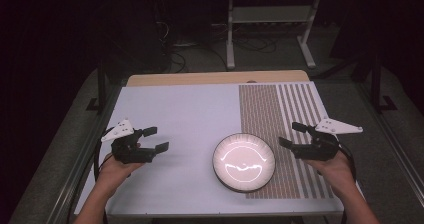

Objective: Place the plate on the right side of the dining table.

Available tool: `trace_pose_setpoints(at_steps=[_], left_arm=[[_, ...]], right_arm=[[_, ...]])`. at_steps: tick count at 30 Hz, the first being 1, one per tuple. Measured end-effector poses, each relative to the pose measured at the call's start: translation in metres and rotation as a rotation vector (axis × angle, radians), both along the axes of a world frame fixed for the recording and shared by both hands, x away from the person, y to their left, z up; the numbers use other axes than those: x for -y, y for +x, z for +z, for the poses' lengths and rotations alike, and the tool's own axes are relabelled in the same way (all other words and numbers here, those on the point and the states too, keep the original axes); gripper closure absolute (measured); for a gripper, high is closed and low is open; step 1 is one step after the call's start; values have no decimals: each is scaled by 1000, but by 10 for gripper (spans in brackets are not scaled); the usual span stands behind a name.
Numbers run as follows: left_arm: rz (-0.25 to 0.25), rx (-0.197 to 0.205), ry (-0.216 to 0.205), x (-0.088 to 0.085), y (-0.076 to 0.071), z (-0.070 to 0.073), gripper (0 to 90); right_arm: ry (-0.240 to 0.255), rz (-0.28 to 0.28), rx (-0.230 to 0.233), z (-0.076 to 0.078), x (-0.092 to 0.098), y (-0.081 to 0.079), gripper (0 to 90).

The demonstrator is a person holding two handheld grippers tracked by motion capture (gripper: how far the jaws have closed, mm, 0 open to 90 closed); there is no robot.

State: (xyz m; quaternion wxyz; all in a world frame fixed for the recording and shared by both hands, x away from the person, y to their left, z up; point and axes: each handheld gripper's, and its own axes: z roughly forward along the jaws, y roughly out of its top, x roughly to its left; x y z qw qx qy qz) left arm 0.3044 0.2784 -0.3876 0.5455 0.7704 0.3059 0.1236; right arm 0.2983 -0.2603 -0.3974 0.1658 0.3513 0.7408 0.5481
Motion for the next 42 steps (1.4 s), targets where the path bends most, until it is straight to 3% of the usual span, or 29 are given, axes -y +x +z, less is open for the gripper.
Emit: trace_pose_setpoints(at_steps=[5,10,16,22,30,37,38,42], left_arm=[[5,-5,1,0,0,0,203],[14,-28,11,2,1,1,205],[26,-63,-7,4,2,3,206],[31,-76,0,8,2,5,212],[22,-89,40,17,4,4,210],[5,-127,40,25,8,4,209],[-1,-131,41,28,9,4,213],[-19,-149,31,34,10,4,220]], right_arm=[[0,1,1,0,0,0,202],[-2,3,-5,1,-1,-1,212],[-8,5,-13,4,-1,-1,223],[-26,32,-19,9,-4,-4,263],[-56,56,-58,14,-9,-7,319],[-72,83,-111,16,-12,-12,385],[-91,109,-130,15,-14,-14,412],[-110,119,-150,14,-15,-18,442]])
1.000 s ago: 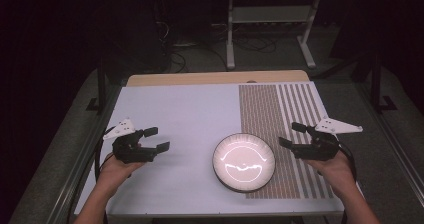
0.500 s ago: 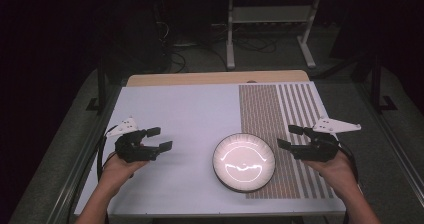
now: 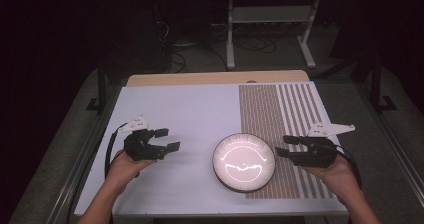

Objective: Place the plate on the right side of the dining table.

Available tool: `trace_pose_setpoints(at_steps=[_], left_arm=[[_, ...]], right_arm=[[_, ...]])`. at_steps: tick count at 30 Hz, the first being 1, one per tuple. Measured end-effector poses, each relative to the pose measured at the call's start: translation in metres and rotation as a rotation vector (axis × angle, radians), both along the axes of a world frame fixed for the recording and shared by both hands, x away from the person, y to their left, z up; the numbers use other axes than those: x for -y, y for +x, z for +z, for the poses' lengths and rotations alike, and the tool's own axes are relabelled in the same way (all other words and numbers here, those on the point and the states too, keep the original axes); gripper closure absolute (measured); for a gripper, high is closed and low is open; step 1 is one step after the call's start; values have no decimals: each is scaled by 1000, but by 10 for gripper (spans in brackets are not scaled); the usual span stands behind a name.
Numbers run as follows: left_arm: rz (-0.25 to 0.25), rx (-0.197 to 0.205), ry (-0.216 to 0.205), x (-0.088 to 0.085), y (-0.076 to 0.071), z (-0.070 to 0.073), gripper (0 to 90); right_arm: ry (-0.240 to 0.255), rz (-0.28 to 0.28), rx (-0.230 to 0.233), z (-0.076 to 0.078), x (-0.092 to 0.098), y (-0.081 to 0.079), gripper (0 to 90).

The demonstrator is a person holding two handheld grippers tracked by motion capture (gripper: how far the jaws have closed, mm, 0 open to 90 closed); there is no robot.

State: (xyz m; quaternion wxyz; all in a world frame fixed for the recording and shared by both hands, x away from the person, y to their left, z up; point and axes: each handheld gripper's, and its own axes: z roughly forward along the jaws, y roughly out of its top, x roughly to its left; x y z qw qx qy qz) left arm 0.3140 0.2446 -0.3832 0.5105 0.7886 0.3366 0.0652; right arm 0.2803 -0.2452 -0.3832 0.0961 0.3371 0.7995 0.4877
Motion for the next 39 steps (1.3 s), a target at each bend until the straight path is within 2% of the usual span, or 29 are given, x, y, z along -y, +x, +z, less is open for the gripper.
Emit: trace_pose_setpoints(at_steps=[5,8,11,12,16,21,27,31,34,39], left_arm=[[-29,-8,-14,10,1,1,251],[-39,-12,-4,16,1,1,261],[-52,-35,-9,21,3,1,261],[-56,-42,-11,23,3,1,261],[-71,-60,-13,29,6,0,263],[-79,-67,-20,35,5,2,264],[-101,-79,-8,43,4,2,279],[-99,-90,2,46,3,1,280],[-97,-140,-11,46,3,0,329],[-83,-141,-1,46,2,-1,334]], right_arm=[[-28,20,-17,-1,-1,-12,566],[-44,26,-62,-1,-5,-16,668],[-70,38,-87,-1,-11,-19,791],[-70,38,-87,-1,-11,-19,791],[-102,62,-111,-4,-16,-24,894],[-125,74,-148,-10,-19,-28,895],[-157,75,-177,-16,-21,-28,895],[-161,75,-179,-17,-22,-27,895],[-168,78,-178,-18,-23,-26,895],[-191,86,-184,-20,-26,-26,895]])
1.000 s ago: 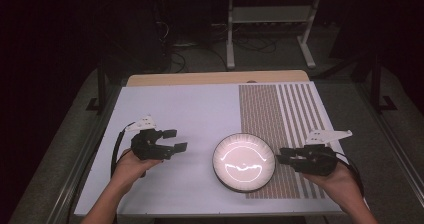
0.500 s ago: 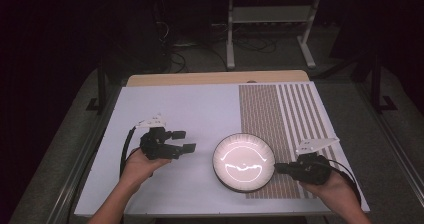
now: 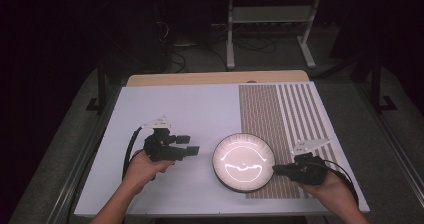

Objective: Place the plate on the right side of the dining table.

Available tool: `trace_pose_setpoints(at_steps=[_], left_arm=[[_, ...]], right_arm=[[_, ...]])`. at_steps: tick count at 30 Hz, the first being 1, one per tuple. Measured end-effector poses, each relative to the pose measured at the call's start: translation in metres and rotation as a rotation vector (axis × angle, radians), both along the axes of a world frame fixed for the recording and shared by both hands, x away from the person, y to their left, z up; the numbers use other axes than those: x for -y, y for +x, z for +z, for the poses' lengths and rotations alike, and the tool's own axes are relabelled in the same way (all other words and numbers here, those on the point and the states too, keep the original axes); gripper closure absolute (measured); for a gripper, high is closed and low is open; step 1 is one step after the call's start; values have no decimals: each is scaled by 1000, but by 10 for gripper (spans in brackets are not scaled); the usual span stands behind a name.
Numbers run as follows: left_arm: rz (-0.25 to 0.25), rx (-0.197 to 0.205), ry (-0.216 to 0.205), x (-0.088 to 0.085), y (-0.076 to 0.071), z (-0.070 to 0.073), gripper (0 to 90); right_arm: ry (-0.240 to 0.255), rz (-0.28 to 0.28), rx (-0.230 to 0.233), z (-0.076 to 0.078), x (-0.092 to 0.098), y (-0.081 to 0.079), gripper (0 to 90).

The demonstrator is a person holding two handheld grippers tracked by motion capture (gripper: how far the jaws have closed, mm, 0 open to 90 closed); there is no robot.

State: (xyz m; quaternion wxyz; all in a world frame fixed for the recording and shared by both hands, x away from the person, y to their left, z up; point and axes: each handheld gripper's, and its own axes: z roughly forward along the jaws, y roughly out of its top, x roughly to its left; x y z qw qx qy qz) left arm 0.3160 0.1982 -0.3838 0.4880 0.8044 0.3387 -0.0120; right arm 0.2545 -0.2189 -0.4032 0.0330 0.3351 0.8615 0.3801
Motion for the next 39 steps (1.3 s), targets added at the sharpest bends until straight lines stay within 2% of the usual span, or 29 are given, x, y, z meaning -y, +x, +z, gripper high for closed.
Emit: trace_pose_setpoints(at_steps=[5,20,26,31,36,39], left_arm=[[-1,13,6,0,0,0,322],[-2,-20,10,10,-3,2,397],[6,-55,28,15,-3,2,444],[28,-63,40,19,-4,4,468],[43,-78,73,25,-4,4,475],[51,-93,71,30,-4,4,489]], right_arm=[[-4,-2,-5,0,-1,0,896],[-10,-1,-13,-1,-9,6,897],[-17,10,-21,-2,-16,10,897],[-23,21,-40,-1,-23,14,897],[-19,22,-45,-2,-27,17,898],[-15,17,-46,-2,-26,17,898]])
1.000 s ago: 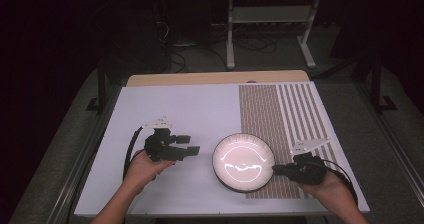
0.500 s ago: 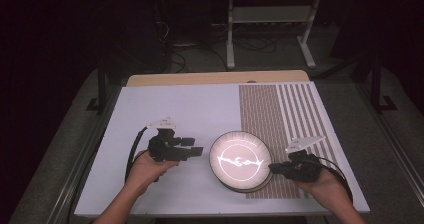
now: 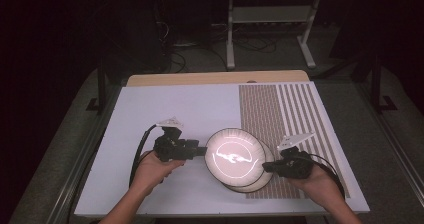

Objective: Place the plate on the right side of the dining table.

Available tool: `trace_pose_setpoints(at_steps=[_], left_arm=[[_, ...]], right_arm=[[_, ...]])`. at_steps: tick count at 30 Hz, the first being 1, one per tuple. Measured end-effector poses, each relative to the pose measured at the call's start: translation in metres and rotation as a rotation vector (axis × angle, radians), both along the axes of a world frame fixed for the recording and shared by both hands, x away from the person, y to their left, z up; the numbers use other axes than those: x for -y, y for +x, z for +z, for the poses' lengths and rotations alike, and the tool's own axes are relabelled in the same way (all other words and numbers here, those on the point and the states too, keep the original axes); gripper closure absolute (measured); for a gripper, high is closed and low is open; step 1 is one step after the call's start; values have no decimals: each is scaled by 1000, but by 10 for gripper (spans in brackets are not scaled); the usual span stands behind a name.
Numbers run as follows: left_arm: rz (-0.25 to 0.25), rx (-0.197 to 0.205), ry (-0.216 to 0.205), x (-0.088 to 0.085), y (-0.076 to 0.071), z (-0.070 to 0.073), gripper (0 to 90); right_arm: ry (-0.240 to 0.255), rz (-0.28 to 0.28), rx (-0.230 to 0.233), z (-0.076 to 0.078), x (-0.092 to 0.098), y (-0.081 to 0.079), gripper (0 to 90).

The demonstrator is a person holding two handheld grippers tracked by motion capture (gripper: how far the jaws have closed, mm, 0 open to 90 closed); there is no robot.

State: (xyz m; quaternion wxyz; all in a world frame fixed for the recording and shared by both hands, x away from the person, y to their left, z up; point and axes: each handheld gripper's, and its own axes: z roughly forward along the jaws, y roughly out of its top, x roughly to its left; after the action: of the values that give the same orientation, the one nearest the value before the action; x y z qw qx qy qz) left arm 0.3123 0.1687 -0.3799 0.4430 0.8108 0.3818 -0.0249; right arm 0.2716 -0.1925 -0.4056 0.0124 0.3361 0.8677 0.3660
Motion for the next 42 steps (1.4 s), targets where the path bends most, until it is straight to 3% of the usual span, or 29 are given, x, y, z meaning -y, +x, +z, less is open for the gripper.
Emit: trace_pose_setpoints(at_steps=[9,14,26,31,37,39,42], left_arm=[[34,-79,47,12,4,-9,518],[50,-114,49,15,7,-13,529],[60,-153,93,27,10,-22,583],[74,-178,70,29,12,-23,611],[137,-236,37,27,16,-22,656],[153,-259,11,25,17,-21,687],[167,-261,-25,24,16,-18,742]], right_arm=[[5,-8,5,-1,0,0,898],[5,-15,11,-2,0,1,898],[11,-13,11,-5,-9,6,897],[11,-5,10,-7,-15,8,897],[7,2,11,-8,-18,9,897],[8,1,9,-8,-18,9,897],[-3,0,6,-9,-18,9,892]])
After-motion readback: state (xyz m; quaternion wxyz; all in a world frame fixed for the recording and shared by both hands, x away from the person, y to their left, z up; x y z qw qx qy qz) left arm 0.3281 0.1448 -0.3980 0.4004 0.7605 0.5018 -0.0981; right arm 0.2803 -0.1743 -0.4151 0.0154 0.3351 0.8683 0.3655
